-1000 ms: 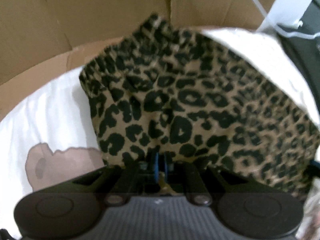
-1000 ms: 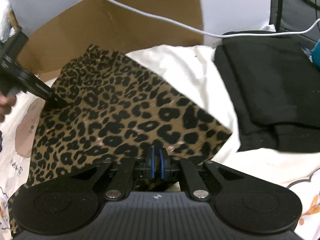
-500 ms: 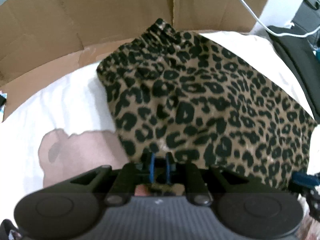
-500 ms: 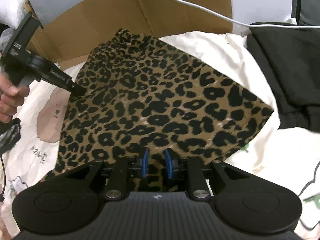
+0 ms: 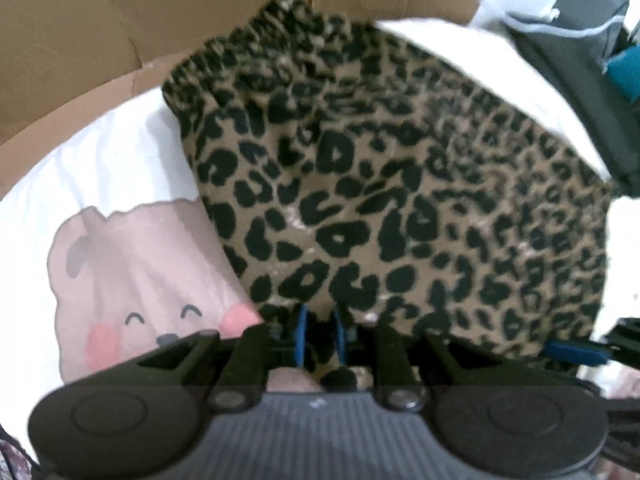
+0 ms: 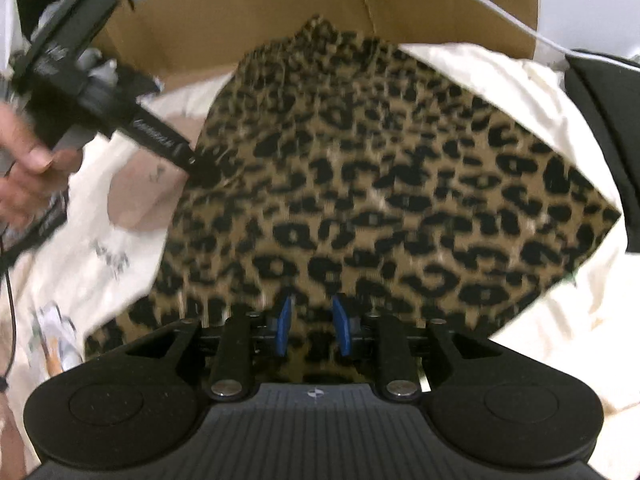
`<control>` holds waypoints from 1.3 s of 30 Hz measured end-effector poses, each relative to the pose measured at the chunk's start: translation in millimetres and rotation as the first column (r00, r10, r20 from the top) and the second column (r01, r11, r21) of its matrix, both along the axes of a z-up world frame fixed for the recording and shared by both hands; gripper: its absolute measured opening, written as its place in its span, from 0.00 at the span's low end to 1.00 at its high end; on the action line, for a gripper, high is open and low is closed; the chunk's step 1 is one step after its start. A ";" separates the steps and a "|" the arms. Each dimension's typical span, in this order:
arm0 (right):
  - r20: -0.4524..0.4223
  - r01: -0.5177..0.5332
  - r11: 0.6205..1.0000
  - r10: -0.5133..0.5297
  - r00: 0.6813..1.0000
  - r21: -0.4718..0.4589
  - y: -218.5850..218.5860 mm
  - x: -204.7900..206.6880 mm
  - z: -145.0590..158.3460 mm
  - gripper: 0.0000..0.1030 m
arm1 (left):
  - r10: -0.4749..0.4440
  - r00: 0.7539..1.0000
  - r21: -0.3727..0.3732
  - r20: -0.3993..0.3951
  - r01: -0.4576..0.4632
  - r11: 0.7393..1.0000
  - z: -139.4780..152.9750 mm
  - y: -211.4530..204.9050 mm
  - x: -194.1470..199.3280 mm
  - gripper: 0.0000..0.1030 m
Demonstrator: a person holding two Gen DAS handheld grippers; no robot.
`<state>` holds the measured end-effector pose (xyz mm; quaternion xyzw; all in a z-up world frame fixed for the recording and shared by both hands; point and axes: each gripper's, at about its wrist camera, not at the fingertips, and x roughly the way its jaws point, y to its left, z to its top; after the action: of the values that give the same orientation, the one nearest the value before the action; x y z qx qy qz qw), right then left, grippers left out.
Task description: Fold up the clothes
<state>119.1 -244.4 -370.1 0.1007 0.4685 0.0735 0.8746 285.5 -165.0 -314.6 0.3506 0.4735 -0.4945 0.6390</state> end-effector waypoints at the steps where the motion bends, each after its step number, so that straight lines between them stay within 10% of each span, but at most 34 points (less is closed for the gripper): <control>1: 0.000 -0.013 1.000 0.013 1.000 -0.016 1.6 -3.7 0.0 0.29 | 0.013 1.000 -0.009 -0.002 -0.013 1.000 -1.8 -0.2 2.2 0.18; 16: 0.009 0.032 0.999 -0.032 0.999 0.018 -15.0 -19.9 16.6 0.28 | 0.194 0.980 -0.031 -0.044 -0.195 0.980 13.1 49.7 37.7 0.17; 39: 0.084 -0.142 0.989 0.138 0.987 0.041 44.4 -40.7 64.1 0.31 | 0.201 0.948 -0.091 -0.245 -0.229 0.969 5.3 209.9 -36.3 0.25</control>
<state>78.4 -200.0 -306.0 0.0848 0.4366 0.1495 0.8831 249.1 44.9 -309.4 0.1975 0.5506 -0.4868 0.6487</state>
